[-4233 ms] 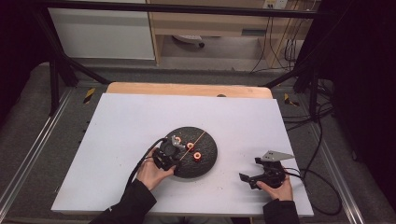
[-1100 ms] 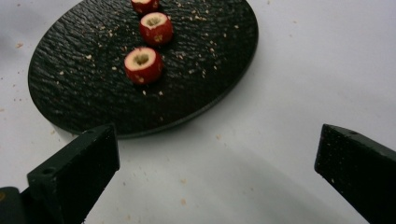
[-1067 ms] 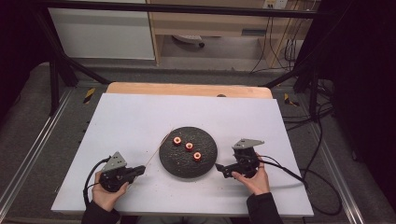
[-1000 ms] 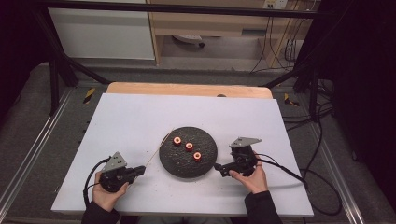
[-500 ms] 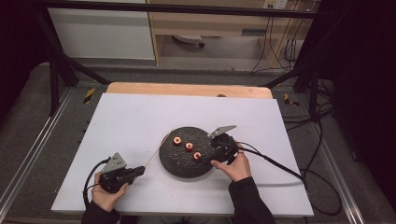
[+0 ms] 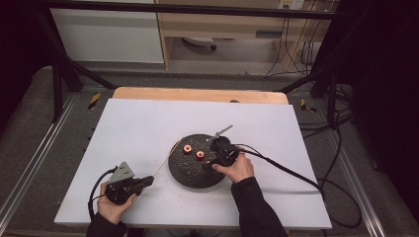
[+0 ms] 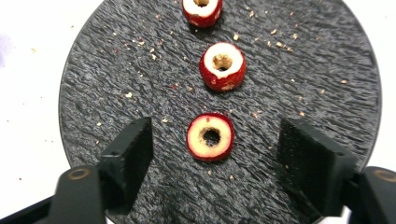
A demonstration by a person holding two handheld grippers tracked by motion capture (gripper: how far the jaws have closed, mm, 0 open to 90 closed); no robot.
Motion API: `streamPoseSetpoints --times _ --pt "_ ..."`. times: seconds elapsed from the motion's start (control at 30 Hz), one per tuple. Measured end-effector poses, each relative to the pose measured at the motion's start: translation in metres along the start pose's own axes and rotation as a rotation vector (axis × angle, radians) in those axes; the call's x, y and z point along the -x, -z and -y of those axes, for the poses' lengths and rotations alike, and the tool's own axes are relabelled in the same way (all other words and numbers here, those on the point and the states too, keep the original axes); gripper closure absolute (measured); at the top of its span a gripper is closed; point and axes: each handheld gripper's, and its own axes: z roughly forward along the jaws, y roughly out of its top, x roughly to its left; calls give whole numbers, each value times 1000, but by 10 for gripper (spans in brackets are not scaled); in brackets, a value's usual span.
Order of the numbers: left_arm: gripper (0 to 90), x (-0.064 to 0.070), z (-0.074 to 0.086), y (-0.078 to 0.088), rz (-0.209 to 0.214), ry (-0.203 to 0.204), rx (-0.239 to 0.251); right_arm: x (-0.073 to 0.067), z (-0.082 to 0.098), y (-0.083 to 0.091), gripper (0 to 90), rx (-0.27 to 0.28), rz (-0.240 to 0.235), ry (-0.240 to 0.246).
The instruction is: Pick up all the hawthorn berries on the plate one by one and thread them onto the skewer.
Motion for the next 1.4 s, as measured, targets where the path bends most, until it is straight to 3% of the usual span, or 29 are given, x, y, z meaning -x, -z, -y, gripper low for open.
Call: streamPoseSetpoints --times 0.7,1.17,1.4 --pt "880 0 0 -1 2 -3 -8 2 -8 -18 566 -96 -13 -72" --pt "880 1 0 -2 3 -5 -8 6 -10 -19 617 -122 -32 -89" --pt "880 2 0 -1 3 -6 -1 5 -12 -9 621 -85 -51 -117"
